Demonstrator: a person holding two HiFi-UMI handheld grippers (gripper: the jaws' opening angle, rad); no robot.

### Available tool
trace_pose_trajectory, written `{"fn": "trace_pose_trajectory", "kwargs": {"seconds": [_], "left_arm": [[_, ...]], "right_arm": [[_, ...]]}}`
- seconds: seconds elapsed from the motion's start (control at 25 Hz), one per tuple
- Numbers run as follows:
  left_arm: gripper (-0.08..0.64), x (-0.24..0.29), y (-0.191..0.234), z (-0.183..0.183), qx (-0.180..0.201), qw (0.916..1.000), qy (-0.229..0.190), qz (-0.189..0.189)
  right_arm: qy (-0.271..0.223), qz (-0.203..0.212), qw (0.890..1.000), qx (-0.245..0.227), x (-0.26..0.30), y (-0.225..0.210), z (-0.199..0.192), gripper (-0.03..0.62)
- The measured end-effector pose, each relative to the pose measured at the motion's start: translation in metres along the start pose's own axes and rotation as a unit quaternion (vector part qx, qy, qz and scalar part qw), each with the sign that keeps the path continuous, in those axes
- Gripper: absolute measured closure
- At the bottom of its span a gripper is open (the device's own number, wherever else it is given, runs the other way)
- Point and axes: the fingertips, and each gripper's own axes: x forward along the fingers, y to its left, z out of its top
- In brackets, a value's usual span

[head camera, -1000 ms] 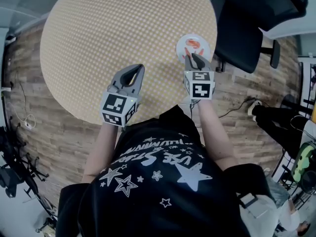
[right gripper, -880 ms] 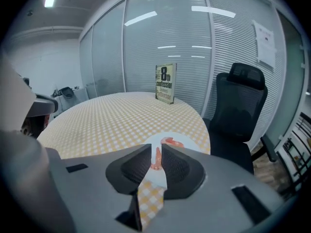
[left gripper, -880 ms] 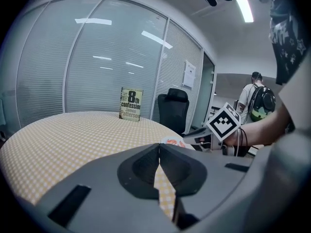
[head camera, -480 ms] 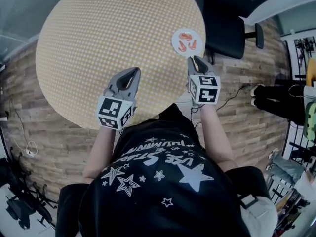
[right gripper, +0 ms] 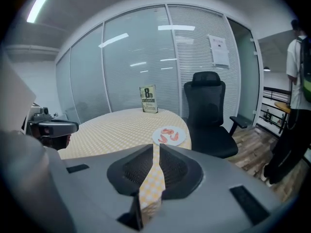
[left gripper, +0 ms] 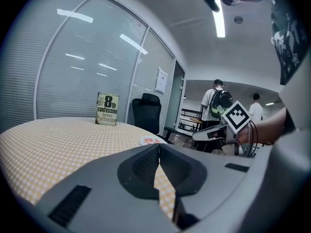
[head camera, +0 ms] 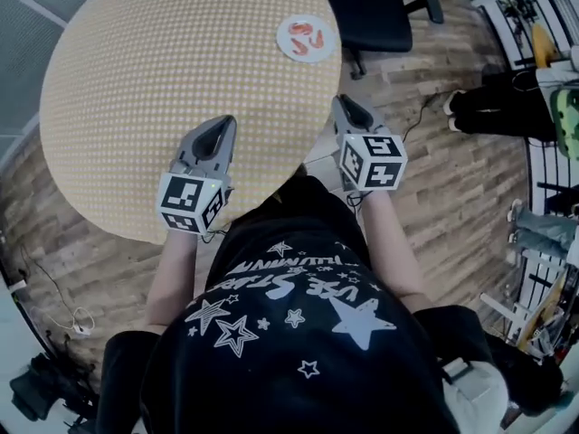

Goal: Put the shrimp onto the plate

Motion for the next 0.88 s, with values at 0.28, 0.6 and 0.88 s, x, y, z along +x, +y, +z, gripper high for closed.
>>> {"fn": "trace_pose_trajectory", "kwargs": {"seconds": [0.28, 0.6, 0.88], "left_arm": [[0.551, 0.006, -0.036, 0.015, 0.021, 0.9992, -0.014, -0.031], [0.551, -0.019, -0.097, 0.013, 0.042, 0.998, -0.011, -0.046], [0.551, -0.053, -0.141, 0.0, 0.049, 0.9979, -0.011, -0.04]], "right_arm": [[-0.028, -0.033, 0.999, 0.025, -0.056, -0.035, -0.007, 0.537], [-0.045, -0.034, 0.997, 0.058, -0.119, -0.034, -0.038, 0.537], [-0.055, -0.031, 0.995, 0.081, -0.169, -0.038, -0.069, 0.537]]}}
